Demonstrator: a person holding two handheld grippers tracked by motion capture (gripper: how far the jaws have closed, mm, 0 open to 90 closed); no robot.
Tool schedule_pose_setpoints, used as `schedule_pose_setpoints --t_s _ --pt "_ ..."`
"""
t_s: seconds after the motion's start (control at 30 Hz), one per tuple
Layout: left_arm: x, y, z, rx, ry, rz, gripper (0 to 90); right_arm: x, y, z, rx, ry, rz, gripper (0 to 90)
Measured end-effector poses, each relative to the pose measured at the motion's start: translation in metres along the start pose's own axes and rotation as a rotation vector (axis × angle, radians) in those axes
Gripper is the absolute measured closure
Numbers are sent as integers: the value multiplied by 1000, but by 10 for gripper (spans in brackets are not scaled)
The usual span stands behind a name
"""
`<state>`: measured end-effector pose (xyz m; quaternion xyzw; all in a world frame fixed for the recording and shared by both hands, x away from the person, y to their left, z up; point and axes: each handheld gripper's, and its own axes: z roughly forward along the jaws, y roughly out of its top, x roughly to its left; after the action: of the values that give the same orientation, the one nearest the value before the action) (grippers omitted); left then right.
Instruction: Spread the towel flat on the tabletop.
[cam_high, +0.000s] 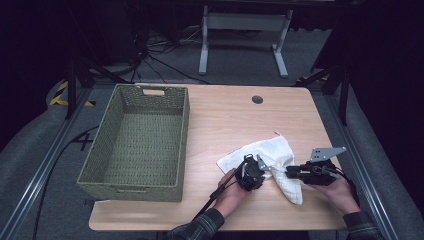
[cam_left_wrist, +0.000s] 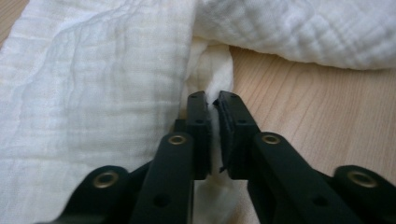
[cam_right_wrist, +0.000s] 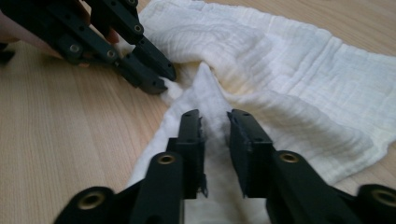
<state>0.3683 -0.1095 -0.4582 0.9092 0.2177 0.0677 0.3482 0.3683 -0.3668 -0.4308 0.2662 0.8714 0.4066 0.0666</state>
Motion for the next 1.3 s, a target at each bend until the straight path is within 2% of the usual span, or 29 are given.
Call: schedule_pose_setpoints --t_s 0.07,0.17,0.23,0.33,0.37,0.4,0.57,0.73,0.77,0.83,0.87,0.93,0.97,1.03,1.1,1.2,1.3 --pt "1 0 -1 0 -13 1 863 1 0 0 1 4 -4 886" --pt "2 -1 -3 2 -44 -7 867 1 1 -2 -10 10 -9 897" --pt "1 -1 -4 -4 -45 -9 867 2 1 -4 -16 10 -3 895" --pt "1 -2 -3 4 -50 -6 867 2 2 -5 -41 17 7 696" --pt "1 -2 -2 4 -55 -10 867 3 3 -3 -46 16 11 658" --pt "1 -2 -2 3 -57 -10 867 4 4 1 -40 18 13 633" --pt "2 -2 -2 4 -64 -14 868 6 7 13 -18 13 3 624" --pt "3 -3 -2 -1 -79 -32 869 4 8 20 7 11 -7 863" --pt "3 -4 -1 -18 -77 -38 870 3 8 20 5 13 -7 871" --pt "4 -4 -2 -7 -81 -37 870 3 8 18 5 16 -4 890" --pt "4 -4 -2 -6 -82 -36 870 4 8 18 1 14 -10 855" --pt "4 -4 -2 -6 -82 -36 870 6 10 19 -7 24 -24 705" --pt "4 -3 -2 3 -86 -33 871 9 11 21 -11 14 -27 647" --pt "4 -4 -1 -17 -86 -37 871 12 14 26 -9 16 -27 608" --pt "5 -4 -1 -11 -86 -34 871 13 15 34 14 12 -53 700" --pt "5 -4 -1 -17 -88 -36 871 13 15 38 41 14 -59 874" --pt "5 -4 -1 -18 -90 -37 873 12 14 36 41 21 -47 898"
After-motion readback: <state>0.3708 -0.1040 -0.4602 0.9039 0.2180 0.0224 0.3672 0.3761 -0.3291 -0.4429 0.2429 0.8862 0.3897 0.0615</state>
